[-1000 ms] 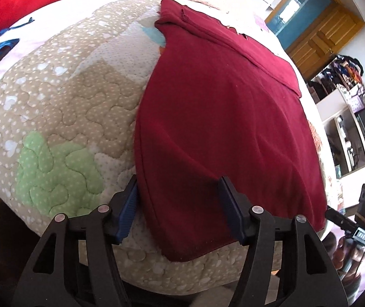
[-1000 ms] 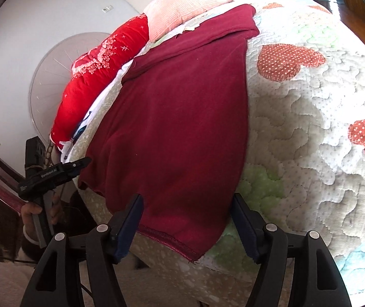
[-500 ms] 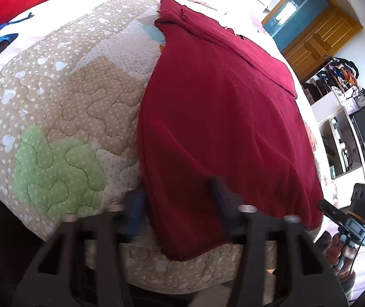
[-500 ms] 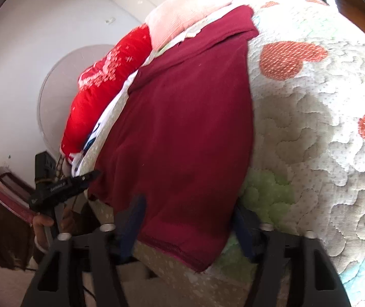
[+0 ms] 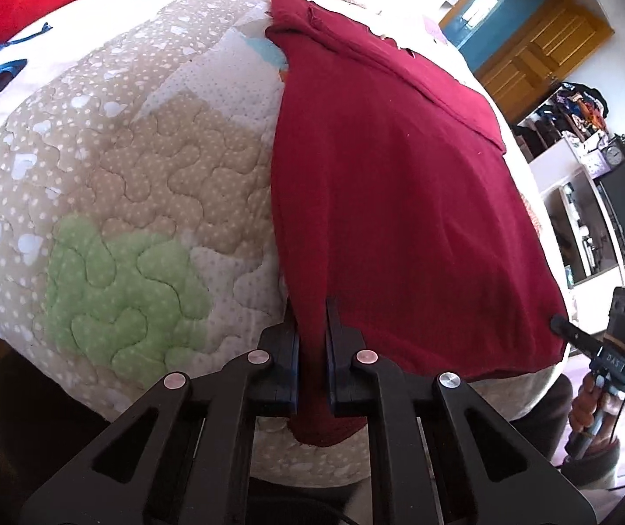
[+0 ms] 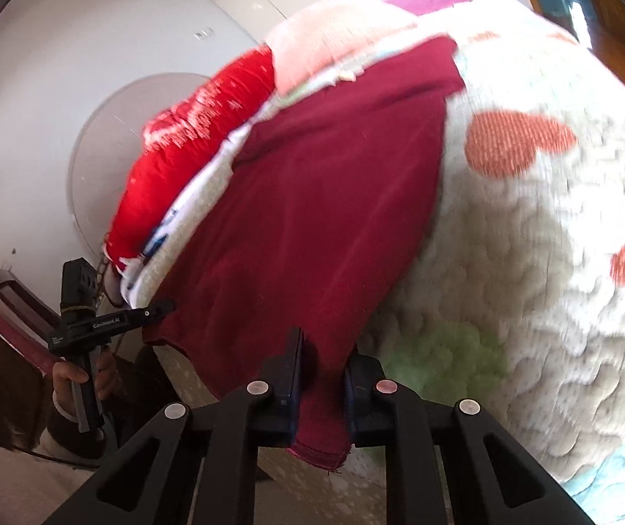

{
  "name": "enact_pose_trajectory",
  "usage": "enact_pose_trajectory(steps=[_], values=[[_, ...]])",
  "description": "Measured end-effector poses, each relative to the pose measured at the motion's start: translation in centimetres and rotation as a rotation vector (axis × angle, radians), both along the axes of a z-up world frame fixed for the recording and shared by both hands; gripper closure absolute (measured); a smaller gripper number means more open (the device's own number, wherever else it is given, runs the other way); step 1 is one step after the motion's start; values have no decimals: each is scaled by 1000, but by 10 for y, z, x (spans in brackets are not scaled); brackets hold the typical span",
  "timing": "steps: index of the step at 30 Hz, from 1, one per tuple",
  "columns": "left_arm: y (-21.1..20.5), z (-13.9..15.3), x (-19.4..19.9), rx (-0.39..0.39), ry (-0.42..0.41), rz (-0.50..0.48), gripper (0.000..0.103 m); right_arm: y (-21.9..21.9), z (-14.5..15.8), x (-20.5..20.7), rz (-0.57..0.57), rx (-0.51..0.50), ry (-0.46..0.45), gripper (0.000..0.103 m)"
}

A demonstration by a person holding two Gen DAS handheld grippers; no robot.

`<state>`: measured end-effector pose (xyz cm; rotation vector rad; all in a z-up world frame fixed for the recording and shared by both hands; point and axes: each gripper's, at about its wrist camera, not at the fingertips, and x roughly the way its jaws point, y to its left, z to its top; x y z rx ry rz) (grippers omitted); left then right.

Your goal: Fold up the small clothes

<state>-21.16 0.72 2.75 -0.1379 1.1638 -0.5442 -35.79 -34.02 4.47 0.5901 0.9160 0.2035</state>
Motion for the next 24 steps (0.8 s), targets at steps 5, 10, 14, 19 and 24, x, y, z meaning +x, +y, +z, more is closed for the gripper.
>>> enact_pose_trajectory(steps=[5,10,14,19,24], values=[[-10,1,-4,31,-21,-8,94,-2,-17,-6,-5,94,30,54],[-10,-4,-9,24,-36,26,91,10,-17,-5,34,48,13,57],[-12,-1,-15,27,-33,-9,91,18,-17,0,67,47,-4,75],[-13,13,-6,-28,-34,-24,95,24,-2,14,112,82,-89,84],[-19,45,21,-159,-89,6,95,16,25,42,115,135,-211,84]])
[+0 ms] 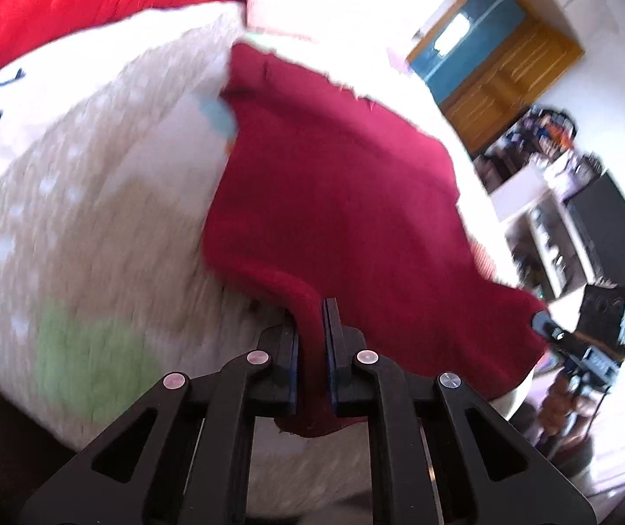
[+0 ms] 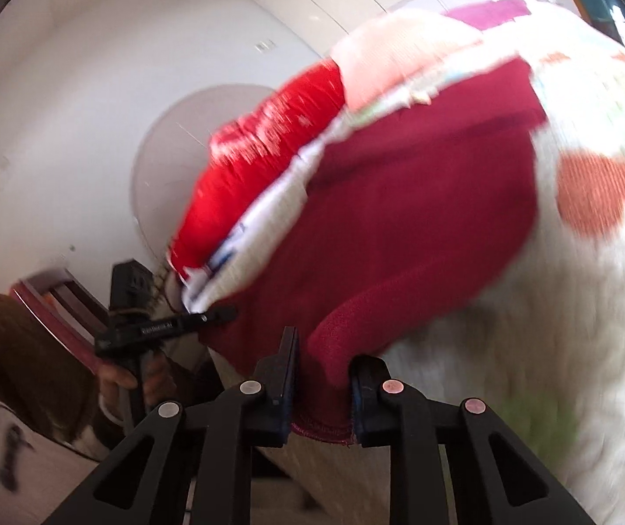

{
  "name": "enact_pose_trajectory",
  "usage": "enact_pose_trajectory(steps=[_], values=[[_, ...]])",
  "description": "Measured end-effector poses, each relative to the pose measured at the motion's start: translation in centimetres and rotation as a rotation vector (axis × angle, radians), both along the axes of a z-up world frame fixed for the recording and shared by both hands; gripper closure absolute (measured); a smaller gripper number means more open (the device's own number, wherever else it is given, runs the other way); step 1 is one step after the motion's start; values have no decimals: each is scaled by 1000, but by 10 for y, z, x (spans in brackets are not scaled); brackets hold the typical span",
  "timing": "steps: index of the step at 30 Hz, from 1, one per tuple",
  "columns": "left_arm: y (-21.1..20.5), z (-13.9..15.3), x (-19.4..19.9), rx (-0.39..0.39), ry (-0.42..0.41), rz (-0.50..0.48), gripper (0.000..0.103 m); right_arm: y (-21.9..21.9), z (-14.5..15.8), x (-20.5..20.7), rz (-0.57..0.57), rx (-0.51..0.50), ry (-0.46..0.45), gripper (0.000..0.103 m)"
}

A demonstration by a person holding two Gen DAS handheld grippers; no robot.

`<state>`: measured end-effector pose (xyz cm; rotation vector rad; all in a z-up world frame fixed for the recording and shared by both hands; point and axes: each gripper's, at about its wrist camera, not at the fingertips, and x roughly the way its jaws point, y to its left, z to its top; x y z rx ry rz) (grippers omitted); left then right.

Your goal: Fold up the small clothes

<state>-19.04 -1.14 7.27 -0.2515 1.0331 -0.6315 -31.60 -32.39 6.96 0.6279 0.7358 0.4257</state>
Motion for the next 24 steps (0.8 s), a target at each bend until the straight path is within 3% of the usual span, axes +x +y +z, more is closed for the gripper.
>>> enact_pose_trajectory(steps=[7,13,19,22,24], values=[[-23,31,70,-76,-65,74,95,-29,37,69,-108,-36,-104,86],[-55,51,147,-15,-135,106,96,-63,48,135,-187,-78,-121,86],[-90,44,219,73,-153,127,96,-108,44,198,-254,-54,-104,87],[-105,24,255,122,-100,142,96,-126,34,235,-256,-73,-73,87],[-105,10,275,103,-49,164,95,-140,16,265,-289,-98,-2,85]])
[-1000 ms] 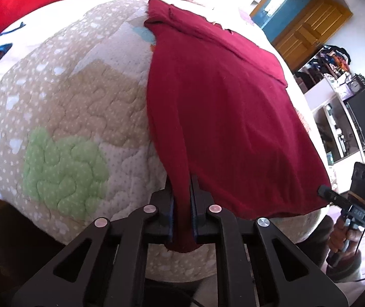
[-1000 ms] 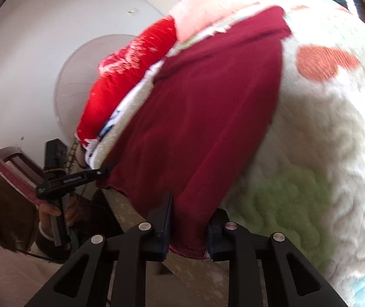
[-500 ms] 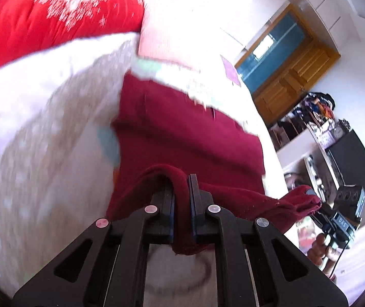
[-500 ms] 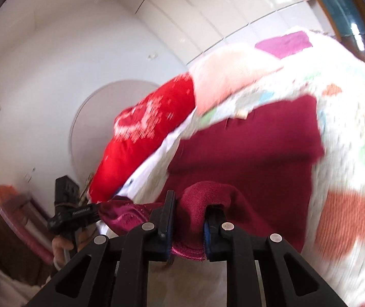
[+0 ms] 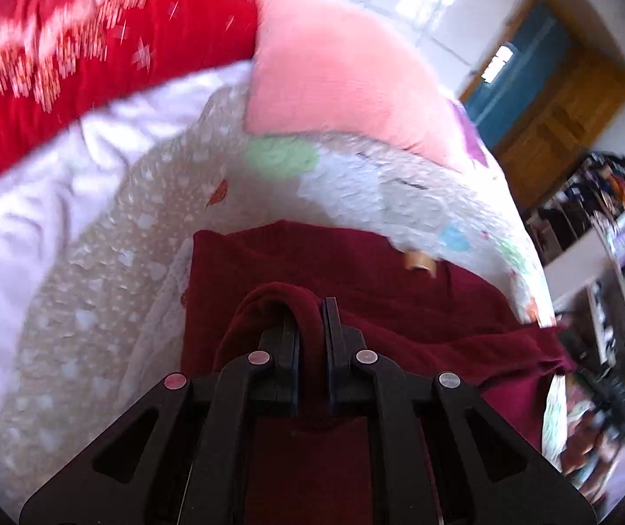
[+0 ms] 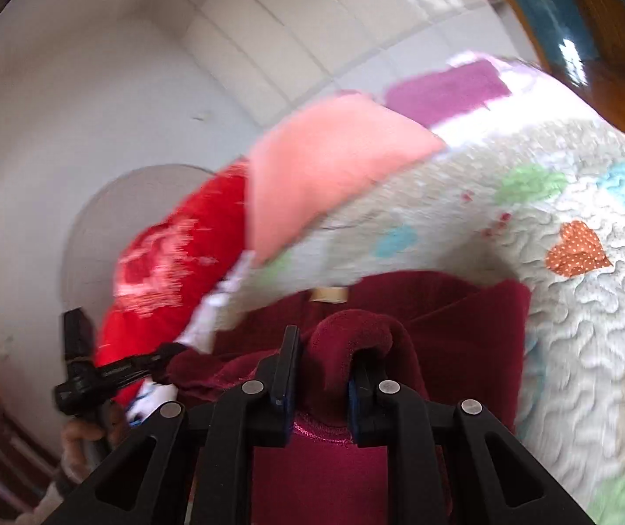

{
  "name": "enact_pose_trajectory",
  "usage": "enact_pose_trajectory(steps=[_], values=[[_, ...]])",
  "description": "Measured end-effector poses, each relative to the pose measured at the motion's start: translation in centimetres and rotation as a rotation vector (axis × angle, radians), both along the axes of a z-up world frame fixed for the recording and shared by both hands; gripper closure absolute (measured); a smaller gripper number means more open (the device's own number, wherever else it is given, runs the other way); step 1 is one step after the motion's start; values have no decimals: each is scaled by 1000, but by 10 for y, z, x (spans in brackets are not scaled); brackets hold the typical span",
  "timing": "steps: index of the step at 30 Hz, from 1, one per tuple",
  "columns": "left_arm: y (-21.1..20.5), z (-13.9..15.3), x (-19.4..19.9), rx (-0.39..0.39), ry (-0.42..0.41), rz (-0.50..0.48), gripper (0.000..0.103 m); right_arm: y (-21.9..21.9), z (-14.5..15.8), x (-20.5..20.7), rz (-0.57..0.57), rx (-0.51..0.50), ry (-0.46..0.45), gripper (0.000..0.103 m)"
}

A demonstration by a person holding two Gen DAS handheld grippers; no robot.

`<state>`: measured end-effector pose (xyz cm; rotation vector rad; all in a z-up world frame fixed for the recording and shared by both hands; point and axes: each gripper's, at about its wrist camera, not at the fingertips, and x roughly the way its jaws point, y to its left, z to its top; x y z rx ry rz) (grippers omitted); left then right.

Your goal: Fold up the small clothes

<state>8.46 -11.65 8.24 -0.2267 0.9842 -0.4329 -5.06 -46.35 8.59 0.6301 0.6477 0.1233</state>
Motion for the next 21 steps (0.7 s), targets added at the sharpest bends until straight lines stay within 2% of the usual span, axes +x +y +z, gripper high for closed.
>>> enact_pose_trajectory(steps=[2,4,8,10,12,13,14,15,17,19,20,21], values=[[2,-6,14,-51,8,-5,89,-11,-15,18,-17,0,56,72],[6,-5,18,-89,11,-14,84,-22,-24,26,-39,34,55,60],[8,4,21,-67,11,-40,81,-46,-9,19,-123,37,8,58],[6,10,21,-59,2,-50,78,-48,1,13,-125,17,6,58],[5,16,18,-32,-42,-42,54,-39,10,5,-90,-22,-5,58],[6,20,16,-7,-84,-16,29,-31,15,2,-73,-62,-7,58],[10,24,12,-2,-135,16,21,-23,17,0,-64,-106,0,58],[13,28,9,-15,-167,29,20,-14,17,3,-66,-182,25,57],[11,28,10,-20,-145,7,20,0,7,14,-63,-318,87,55],[6,25,10,-17,-125,-8,20,8,-11,33,-60,-469,193,55],[0,23,9,10,-126,-14,20,7,-21,42,-95,-541,256,55],[-5,20,10,39,-125,-15,20,3,-26,46,-129,-568,289,55]])
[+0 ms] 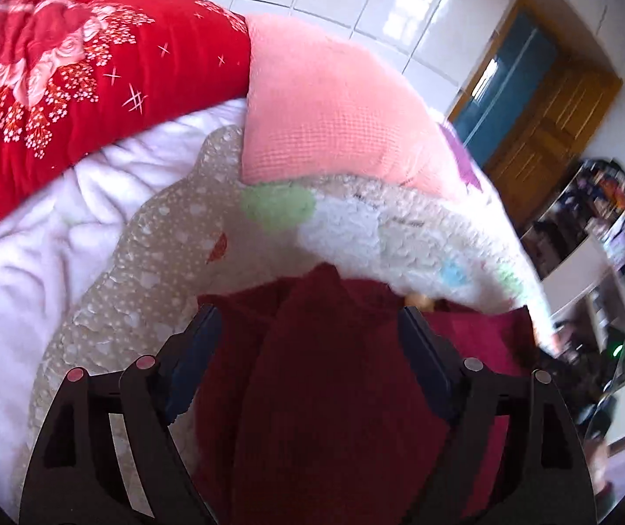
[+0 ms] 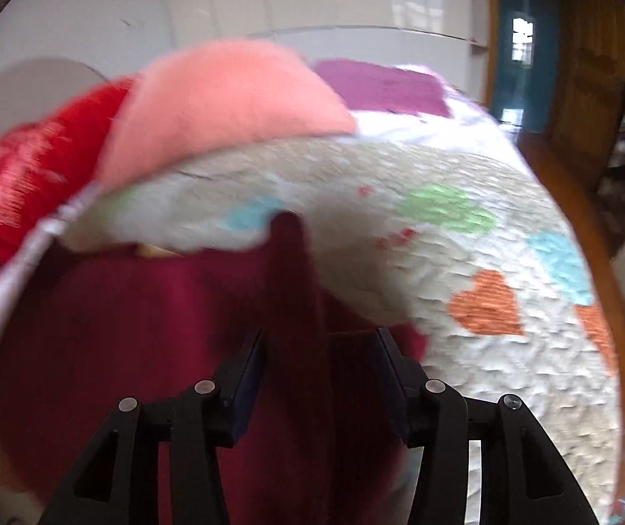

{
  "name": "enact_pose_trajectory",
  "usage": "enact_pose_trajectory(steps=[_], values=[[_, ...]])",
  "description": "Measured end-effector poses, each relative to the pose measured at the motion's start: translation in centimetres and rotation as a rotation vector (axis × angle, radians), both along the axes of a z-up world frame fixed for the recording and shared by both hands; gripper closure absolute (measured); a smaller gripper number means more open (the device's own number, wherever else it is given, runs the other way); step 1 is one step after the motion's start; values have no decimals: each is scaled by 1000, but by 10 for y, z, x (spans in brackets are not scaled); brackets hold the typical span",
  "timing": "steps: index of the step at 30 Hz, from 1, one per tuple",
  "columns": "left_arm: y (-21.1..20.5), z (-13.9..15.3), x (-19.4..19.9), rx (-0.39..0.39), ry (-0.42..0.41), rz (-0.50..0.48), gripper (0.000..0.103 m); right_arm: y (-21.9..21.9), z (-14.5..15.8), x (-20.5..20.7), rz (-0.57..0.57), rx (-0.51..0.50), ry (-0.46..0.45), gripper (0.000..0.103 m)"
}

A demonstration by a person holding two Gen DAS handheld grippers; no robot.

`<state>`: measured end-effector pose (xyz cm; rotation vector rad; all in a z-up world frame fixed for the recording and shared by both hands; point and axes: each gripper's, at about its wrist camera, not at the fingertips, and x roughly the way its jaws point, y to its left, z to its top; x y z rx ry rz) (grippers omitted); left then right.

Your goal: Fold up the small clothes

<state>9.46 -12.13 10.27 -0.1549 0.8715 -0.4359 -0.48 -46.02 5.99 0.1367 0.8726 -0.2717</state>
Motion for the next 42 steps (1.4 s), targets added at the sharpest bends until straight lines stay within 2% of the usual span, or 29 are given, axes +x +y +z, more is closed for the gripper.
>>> enact_pose_trajectory(steps=[2,4,8,11,14,16,19,21,24,27,30,33,34,36,39,42], values=[[-12,-11,6,81,15,15,20,-12,3,-3,-85,10,-35,55],[-19,-25,13,105,41,25,20,-14,11,-9,-114,23,-74,55],[-24,-54,32,139,99,83,20,6,23,-11,17,46,-135,55],[-25,-67,42,175,103,124,20,15,14,2,59,25,-101,59],[-27,-73,50,199,95,132,20,-4,-12,24,-16,62,-3,62],[-26,-75,56,218,95,153,20,-21,-24,33,-36,136,3,62],[-22,-72,54,206,86,152,20,-23,-18,31,-56,138,-3,61],[-17,-66,46,200,73,150,20,-15,-6,20,-57,99,-21,61],[-8,-57,26,194,55,142,20,4,17,-11,-10,116,-62,60],[-4,-45,0,207,2,117,20,26,28,-36,16,103,-90,58],[0,-33,-28,224,-54,98,20,40,19,-54,45,111,-80,56],[4,-24,-52,216,-83,82,20,44,-15,-49,40,67,32,56],[5,-22,-59,221,-88,76,20,45,-17,-51,38,63,32,56],[5,-20,-73,248,-104,69,20,49,-9,-55,26,70,25,56],[8,-19,-91,279,-135,64,20,61,9,-64,61,156,-22,56],[15,-20,-103,272,-142,75,20,86,18,-68,116,104,-23,56]])
